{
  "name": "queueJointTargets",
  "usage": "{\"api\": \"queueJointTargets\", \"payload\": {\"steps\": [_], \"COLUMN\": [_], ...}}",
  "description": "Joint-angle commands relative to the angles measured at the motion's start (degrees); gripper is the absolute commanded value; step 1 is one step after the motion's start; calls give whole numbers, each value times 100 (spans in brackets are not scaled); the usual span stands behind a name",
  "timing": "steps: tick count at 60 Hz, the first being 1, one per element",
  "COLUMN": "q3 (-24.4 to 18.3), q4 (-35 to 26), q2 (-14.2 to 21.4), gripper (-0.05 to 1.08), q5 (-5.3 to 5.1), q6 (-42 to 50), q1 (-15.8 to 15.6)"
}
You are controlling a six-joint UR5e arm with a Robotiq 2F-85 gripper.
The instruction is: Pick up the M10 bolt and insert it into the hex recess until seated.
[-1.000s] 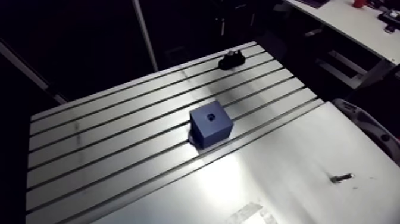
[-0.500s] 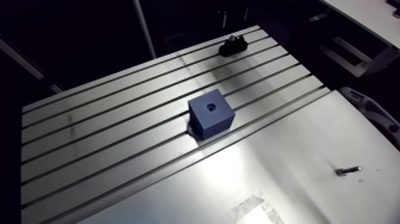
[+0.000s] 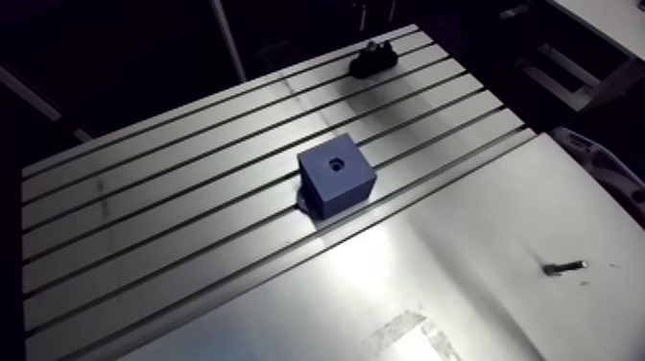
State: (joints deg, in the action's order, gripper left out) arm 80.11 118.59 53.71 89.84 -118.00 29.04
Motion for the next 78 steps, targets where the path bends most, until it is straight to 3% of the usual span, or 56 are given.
{"api": "queueJointTargets", "payload": {"steps": [1, 78], "q3": [-17, 120], "q4": [2, -52], "q2": [-49, -147], "gripper": [42, 47], "q5": [-90, -85], "q6": [0, -184], "q1": [14, 41]}}
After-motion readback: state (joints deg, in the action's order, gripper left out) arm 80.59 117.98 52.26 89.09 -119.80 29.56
